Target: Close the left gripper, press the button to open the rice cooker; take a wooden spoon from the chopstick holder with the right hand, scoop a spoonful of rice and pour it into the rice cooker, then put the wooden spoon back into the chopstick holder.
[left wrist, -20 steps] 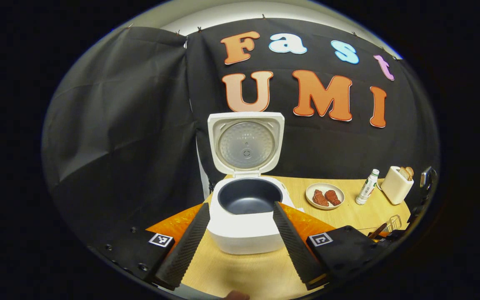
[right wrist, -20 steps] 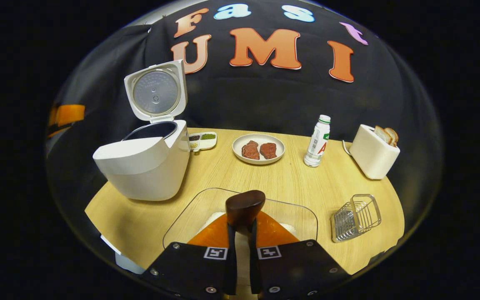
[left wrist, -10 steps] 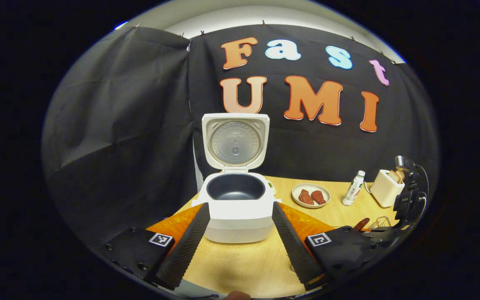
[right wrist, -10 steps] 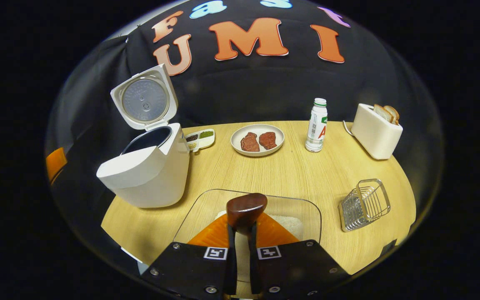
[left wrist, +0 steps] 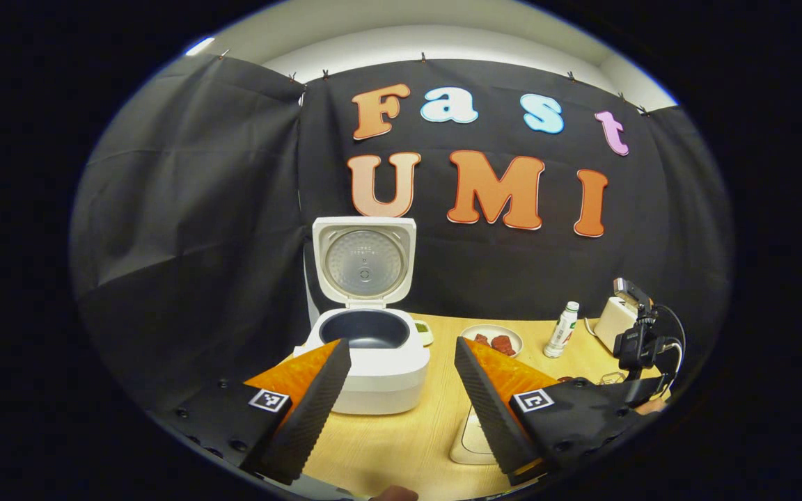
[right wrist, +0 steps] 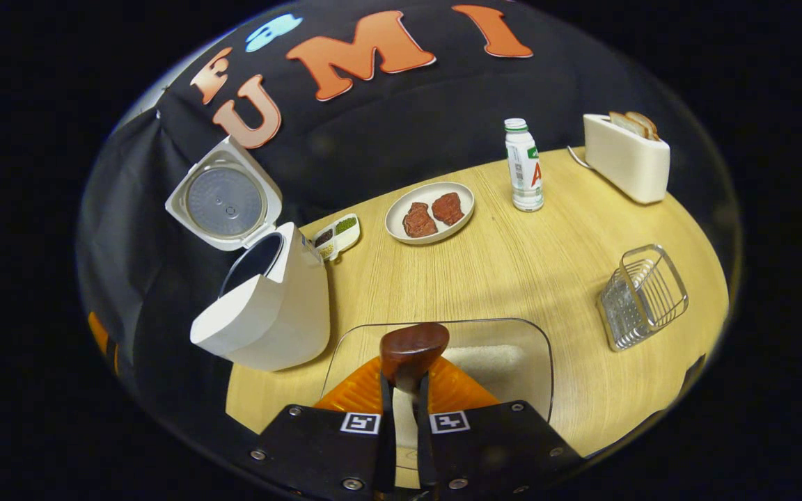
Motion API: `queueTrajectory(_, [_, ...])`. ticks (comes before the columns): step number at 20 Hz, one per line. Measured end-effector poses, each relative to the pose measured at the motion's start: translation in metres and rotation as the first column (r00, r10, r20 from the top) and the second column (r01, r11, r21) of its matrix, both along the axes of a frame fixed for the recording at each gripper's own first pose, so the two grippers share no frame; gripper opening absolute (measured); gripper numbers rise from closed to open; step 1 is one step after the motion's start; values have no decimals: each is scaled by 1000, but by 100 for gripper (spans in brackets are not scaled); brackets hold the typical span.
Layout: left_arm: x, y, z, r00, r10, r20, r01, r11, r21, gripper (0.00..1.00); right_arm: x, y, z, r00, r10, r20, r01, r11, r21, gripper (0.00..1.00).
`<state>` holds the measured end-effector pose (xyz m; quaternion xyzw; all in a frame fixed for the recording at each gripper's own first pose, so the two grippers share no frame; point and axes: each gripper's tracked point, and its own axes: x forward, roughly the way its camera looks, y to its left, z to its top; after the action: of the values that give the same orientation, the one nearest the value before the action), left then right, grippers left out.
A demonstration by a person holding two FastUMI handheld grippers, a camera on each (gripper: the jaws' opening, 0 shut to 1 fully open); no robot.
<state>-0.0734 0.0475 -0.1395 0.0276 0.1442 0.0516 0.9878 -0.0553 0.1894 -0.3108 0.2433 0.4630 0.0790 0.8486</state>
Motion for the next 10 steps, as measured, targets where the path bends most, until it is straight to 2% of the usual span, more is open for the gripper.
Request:
queueTrajectory(6, [-1, -12, 7, 998, -41, 38, 40, 999, 21, 100, 3, -9, 8, 993, -81, -80, 96, 975, 198, 12])
queueTrajectory(10, [4, 10, 14, 998, -22, 58, 21, 999, 29, 100, 13, -29, 19, 988, -135, -71, 150, 947, 283, 12])
